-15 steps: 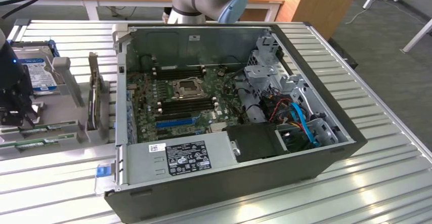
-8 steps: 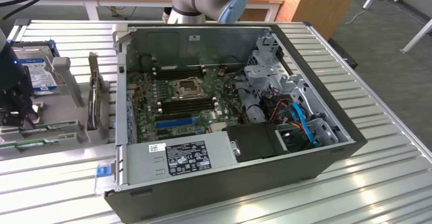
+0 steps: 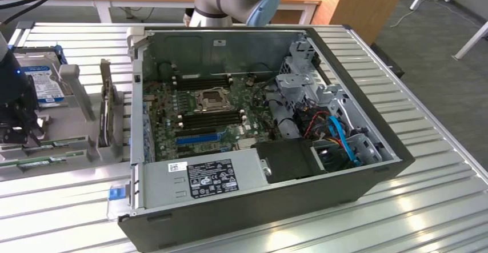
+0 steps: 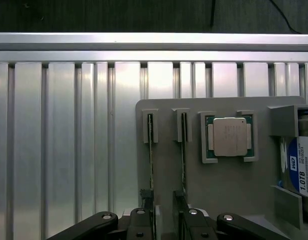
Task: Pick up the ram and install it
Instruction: 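Pick up the ram and move it above insertion slot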
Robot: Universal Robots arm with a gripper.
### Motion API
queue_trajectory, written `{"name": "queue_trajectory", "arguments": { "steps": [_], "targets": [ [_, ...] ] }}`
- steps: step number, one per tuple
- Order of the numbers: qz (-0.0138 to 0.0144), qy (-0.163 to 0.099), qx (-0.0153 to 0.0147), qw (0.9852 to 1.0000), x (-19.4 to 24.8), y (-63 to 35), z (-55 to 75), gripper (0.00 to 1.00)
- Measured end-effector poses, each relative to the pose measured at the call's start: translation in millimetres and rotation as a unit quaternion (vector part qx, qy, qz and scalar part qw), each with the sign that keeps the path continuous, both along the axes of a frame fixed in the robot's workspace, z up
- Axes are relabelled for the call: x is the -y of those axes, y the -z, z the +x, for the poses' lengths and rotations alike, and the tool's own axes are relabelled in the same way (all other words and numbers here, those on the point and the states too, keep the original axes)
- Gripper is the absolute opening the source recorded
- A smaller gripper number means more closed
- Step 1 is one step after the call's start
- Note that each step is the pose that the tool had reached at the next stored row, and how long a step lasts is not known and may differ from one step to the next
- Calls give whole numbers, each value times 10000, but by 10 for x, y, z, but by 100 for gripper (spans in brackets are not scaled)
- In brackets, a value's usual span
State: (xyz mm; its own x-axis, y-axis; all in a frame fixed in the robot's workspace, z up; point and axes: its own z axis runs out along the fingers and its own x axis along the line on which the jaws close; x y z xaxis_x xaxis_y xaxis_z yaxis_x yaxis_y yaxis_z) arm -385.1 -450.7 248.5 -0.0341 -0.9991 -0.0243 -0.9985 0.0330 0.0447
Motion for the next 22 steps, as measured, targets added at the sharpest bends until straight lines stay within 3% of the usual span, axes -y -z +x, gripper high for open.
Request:
{"name": "queue_trajectory", "arguments": {
  "steps": [22],
  "targets": [
    [-1,0,-1,10000,0,94,0,29]
  ]
}}
